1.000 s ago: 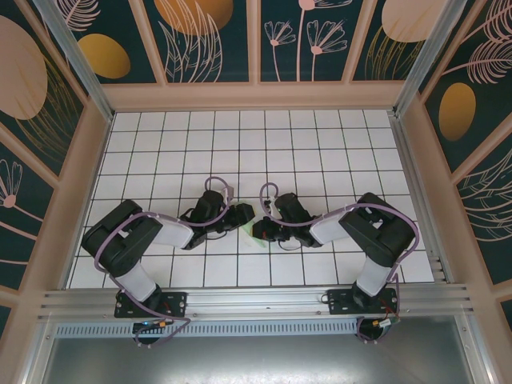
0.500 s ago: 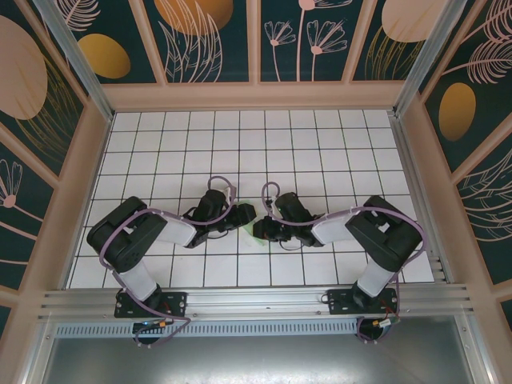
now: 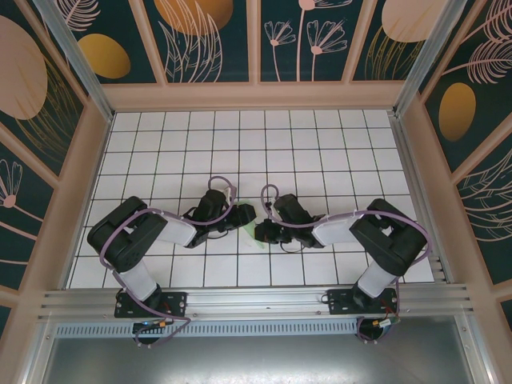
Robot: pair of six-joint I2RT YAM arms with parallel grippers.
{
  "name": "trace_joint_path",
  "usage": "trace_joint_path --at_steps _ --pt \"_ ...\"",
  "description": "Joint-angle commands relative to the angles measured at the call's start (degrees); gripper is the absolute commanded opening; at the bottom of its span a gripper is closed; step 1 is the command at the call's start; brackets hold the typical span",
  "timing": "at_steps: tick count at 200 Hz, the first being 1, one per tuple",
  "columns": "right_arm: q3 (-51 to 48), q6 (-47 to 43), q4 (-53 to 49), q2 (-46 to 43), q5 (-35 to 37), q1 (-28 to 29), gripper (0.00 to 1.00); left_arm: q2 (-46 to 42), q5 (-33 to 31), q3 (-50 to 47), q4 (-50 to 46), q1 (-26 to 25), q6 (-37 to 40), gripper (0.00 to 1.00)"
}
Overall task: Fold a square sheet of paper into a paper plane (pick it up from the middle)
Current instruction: Fold the wing for the fifth time at the center of the table.
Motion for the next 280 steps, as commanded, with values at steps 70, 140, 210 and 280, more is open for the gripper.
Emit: trace_joint_path --at_steps 70,140,210,280 --pt "2.2 -3.4 -10.7 -1.6 5.1 3.0 0.17 2.1 -0.8 0.3 -5.5 -0.1 0.9 0.44" --pt "1.6 -1.0 -9.1 -6.5 4.7 2.3 0.19 2.6 0.0 1.0 -5.9 -0.1 1.4 0.44" --pt "-0.9 -1.3 -6.8 -3.4 1.7 2.4 0.07 2.6 0.3 1.4 -6.3 -0.1 1.4 0.44" --pt "-1.5 -1.5 -9.1 2.5 2.7 3.7 0.07 2.6 0.0 1.8 -7.4 -0.1 1.4 0.43"
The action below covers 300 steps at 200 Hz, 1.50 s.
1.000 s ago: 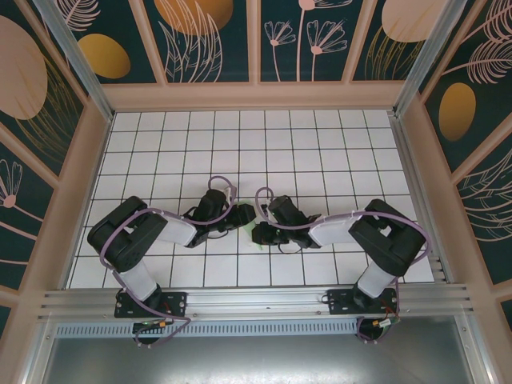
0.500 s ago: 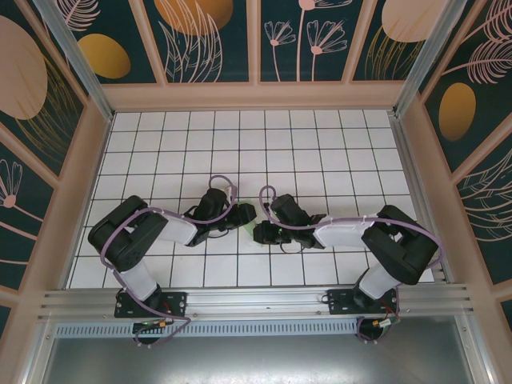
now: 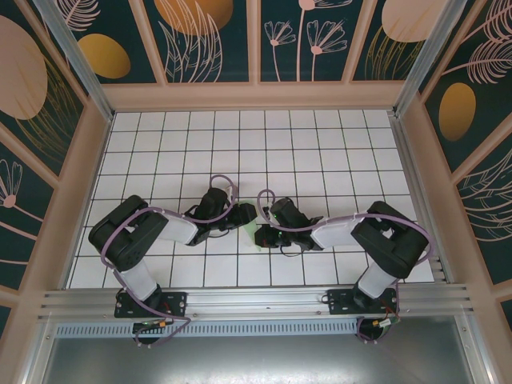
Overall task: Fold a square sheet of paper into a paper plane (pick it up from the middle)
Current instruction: Fold the wing for the fifth time at the center of the table.
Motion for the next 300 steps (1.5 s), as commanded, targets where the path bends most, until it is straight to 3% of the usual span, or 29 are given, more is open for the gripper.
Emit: trace_joint_path --at_steps 1,85,156,212,300 --pt "-1.6 0.6 -5.6 3.2 0.1 1.2 0.07 2.0 -0.5 0.1 -5.3 -0.1 1.4 0.43" --pt "0.8 0.9 -7.9 -5.9 0.8 0.9 0.14 2.0 -0.1 0.6 -6.0 0.0 1.6 0.43" --pt "-0.2 -0.2 -9.1 -1.3 -1.0 2.0 0.07 2.2 0.2 0.9 -6.0 -0.1 1.5 0.43" --pt "2.3 -3.1 -17.8 2.4 4.4 4.6 0.09 2.4 0.0 1.1 -6.3 -0.1 1.2 0.43" --pt "4.6 1.1 -16.5 -9.1 6.9 2.8 0.18 2.6 0.4 1.2 -6.5 -0.1 1.4 0.43"
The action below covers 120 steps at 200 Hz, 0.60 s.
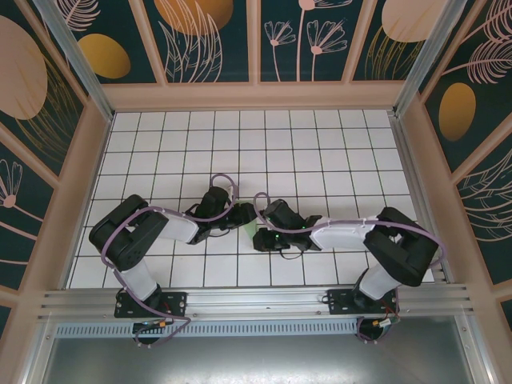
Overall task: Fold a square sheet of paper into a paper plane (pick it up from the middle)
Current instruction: Fold the wing for the fifth time at the center of the table.
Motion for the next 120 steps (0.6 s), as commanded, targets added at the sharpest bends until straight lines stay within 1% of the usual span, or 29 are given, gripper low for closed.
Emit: trace_joint_path --at_steps 1,28,60,84,99,120 --pt "0.3 1.9 -1.8 -3.4 1.9 -1.0 0.18 2.4 -0.4 0.1 -4.8 -0.1 1.3 0.43" --pt "-0.3 2.3 1.1 -2.5 -0.5 -1.2 0.17 2.6 -0.1 0.4 -4.7 -0.1 1.4 0.43" --pt "-0.3 2.9 2.0 0.0 -1.2 -1.2 0.16 2.7 0.0 0.4 -4.7 -0.1 1.4 0.43" --pt "-0.5 3.1 2.4 0.6 -1.6 -1.2 0.13 2.7 0.1 0.4 -4.7 -0.1 1.3 0.43" --pt "-0.8 3.0 2.7 0.5 -1.7 -1.2 0.09 2.6 0.1 0.2 -4.7 -0.1 1.3 0.43" --pt "-1.0 3.2 2.2 0.5 -1.5 -1.2 0.09 2.6 0.1 0.2 -4.7 -0.1 1.3 0.43"
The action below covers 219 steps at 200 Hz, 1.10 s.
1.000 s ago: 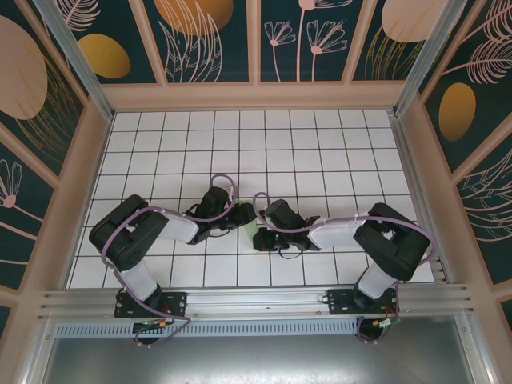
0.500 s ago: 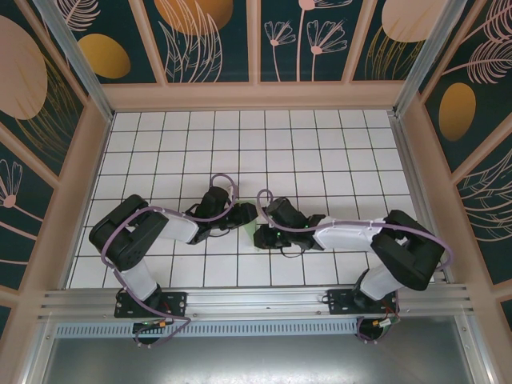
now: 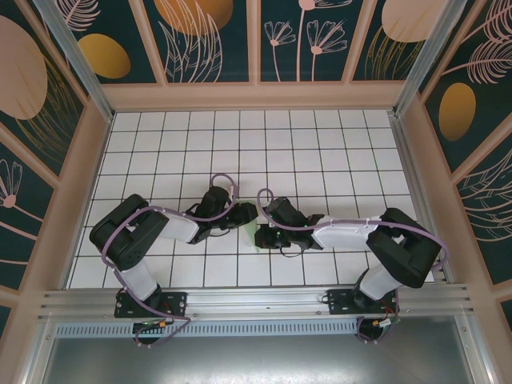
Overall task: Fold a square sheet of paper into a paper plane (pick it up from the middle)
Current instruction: Fold the wing for the fifth time at the center of the table.
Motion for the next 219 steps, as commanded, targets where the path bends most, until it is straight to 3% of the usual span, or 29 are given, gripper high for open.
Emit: trace_joint_path --at_steps 1,219 --pt "-0.7 0.8 0.9 0.6 -0.7 -0.1 0.09 2.3 -0.2 0.0 -4.7 -0.1 1.2 0.43" --pt "-1.1 2.9 0.8 -1.0 2.5 -0.8 0.23 2.4 0.3 0.1 -4.8 -0.1 1.4 0.43"
